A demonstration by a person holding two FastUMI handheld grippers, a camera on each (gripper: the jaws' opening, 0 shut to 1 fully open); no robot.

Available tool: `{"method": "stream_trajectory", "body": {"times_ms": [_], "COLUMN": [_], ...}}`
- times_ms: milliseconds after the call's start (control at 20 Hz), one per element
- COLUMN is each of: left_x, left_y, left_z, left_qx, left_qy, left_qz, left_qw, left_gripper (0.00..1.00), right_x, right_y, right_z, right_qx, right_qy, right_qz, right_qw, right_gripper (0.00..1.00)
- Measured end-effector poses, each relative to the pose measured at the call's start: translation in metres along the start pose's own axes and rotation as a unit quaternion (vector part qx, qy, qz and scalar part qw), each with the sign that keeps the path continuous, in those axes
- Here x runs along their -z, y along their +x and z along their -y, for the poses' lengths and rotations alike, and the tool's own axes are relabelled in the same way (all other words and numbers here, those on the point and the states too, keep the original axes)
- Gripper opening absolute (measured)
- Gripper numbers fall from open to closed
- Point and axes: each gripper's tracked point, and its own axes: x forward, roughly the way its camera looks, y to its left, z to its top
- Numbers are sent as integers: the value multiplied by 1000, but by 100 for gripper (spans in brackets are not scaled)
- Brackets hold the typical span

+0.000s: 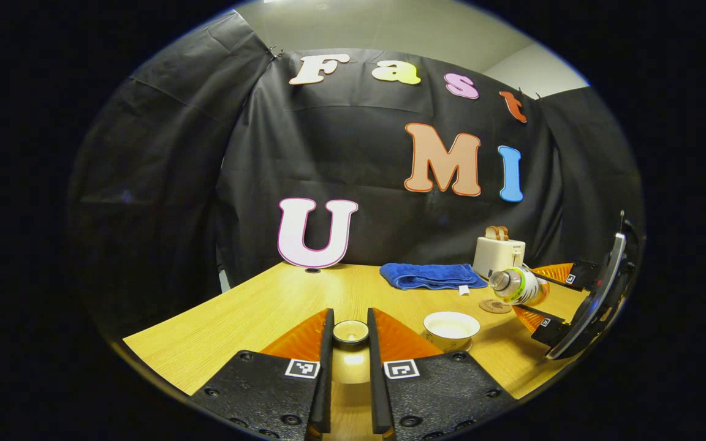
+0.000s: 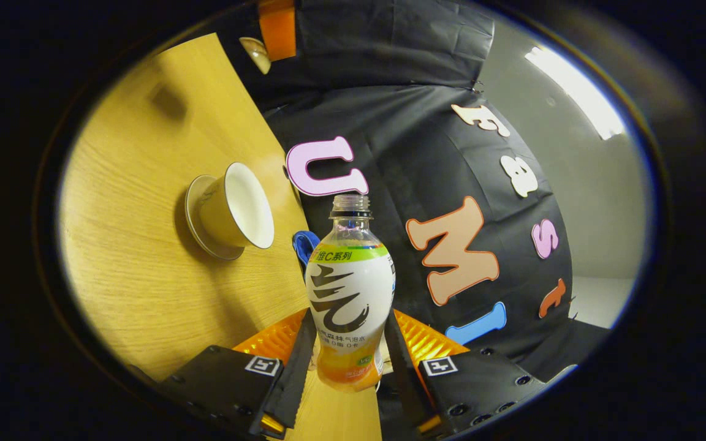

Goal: Open the teacup lid with one hand, grasp the water bottle and pour water into the teacup with the other hand; after pouring, place the water bottle on the coaster and then close the teacup lid.

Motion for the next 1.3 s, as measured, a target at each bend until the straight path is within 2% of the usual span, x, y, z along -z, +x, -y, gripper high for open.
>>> {"method": "stream_trajectory", "body": {"times_ms": [100,250,700,1000,1300], "left_x": [3,6,9,11,13], "left_y": [1,1,0,-1,2], "left_z": [-2,-5,-3,-3,-3], "left_qx": [-1,-1,6,9,13], "left_qy": [0,-4,-13,-16,-15], "left_qz": [-1,-4,-4,-5,-8], "left_qw": [1000,1000,1000,1000,1000], "left_gripper": [23,23,23,23,23], "right_x": [0,-1,-11,-18,-19], "right_y": [4,9,8,14,15], "right_z": [1,-9,-19,-19,-21], "right_qx": [-5,-7,-31,-43,-54], "right_qy": [-30,-71,-163,-236,-275], "right_qz": [5,12,37,57,60], "right_qw": [1000,997,985,969,958], "right_gripper": [70,67,69,70,69]}}
